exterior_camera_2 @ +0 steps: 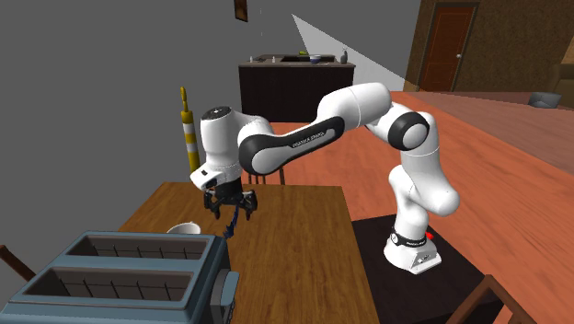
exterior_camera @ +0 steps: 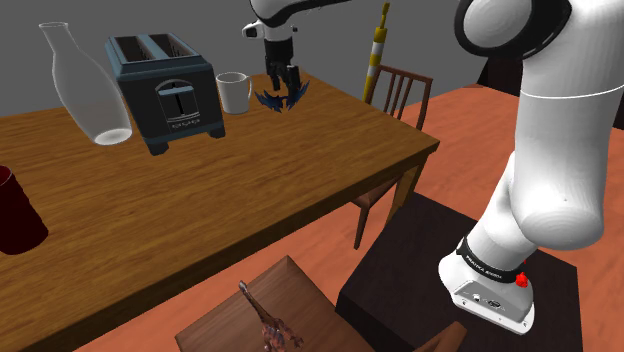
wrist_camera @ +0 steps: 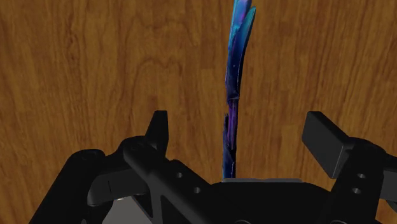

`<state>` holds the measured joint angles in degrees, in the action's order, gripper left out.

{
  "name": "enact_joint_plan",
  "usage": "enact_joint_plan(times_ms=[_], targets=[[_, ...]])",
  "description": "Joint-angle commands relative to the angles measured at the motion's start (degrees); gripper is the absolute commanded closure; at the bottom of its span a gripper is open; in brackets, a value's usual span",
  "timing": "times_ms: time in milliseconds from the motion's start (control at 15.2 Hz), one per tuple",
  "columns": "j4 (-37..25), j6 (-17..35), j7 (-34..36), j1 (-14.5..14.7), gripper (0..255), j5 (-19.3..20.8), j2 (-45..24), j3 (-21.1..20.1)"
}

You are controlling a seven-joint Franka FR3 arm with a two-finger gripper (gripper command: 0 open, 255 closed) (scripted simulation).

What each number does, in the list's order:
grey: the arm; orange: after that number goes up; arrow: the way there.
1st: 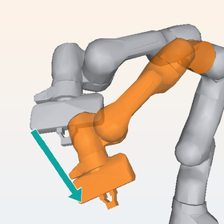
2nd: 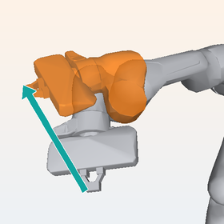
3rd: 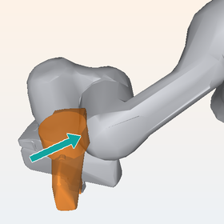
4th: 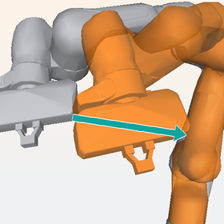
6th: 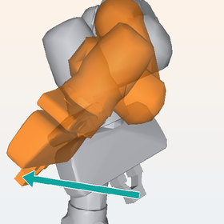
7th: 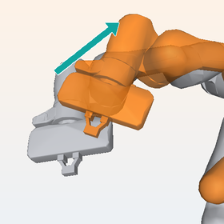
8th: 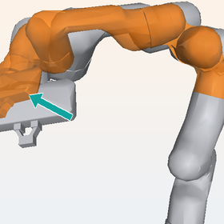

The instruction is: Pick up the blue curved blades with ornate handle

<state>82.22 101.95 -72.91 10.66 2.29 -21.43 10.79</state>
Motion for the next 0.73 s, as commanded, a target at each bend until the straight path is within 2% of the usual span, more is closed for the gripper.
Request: enact_joint_plan(times_ms=[0,132,198,660], targets=[[1.31,1.58,0.02,-0.02,0,-0.01,-0.23,-0.02],[1.71,2.00,0.05,-0.02,0,-0.01,-0.26,-0.02],[1.54,1.88,0.07,-0.01,255,-0.02,-0.32,-0.03],[1.43,1.84,0.06,-0.02,255,-0.04,-0.38,-0.03]])
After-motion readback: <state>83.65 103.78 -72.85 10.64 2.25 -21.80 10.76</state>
